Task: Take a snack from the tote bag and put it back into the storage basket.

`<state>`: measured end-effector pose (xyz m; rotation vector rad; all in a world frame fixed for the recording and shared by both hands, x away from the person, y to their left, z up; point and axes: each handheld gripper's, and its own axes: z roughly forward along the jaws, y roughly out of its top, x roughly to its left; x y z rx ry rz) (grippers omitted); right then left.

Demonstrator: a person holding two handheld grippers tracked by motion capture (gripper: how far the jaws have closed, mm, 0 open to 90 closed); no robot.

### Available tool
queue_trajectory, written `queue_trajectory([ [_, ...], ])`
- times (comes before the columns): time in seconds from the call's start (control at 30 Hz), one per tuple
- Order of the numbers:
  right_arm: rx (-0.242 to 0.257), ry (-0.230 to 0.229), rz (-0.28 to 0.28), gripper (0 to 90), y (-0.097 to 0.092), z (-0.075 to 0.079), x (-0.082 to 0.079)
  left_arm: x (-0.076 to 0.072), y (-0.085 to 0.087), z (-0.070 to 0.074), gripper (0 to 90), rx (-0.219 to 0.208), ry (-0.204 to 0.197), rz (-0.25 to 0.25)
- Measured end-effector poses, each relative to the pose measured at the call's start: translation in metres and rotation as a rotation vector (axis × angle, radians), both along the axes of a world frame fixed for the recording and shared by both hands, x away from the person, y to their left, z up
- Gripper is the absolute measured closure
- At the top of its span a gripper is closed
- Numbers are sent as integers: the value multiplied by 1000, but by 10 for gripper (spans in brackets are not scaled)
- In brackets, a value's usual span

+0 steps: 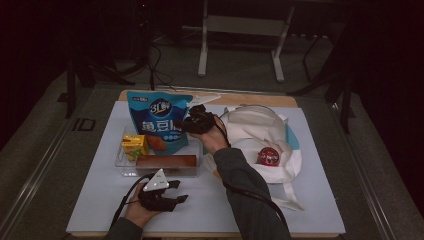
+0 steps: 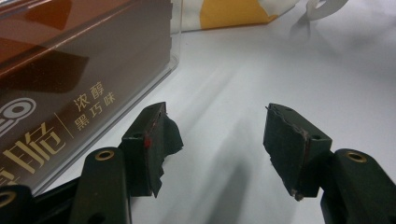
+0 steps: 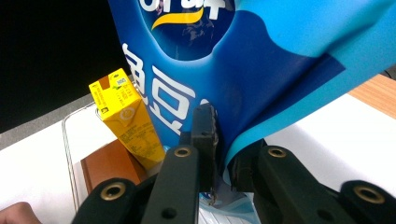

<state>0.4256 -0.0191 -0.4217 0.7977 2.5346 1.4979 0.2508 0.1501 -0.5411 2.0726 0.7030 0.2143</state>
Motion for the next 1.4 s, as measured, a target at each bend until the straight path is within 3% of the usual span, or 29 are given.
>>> queue_trajectory([
  [0.27,-24,-20,-8,754,-2,2,-3,0,0,0,403,-1,1,0],
  [0.53,-40,-35,-21,670,-22,14,-5,0,0,0,401,0,2,4],
  [1.03,-83,-48,-40,642,-51,29,-12,1,0,0,401,-1,8,3],
  [1.4,-161,-67,-49,639,-74,35,-19,1,0,0,401,0,9,5],
])
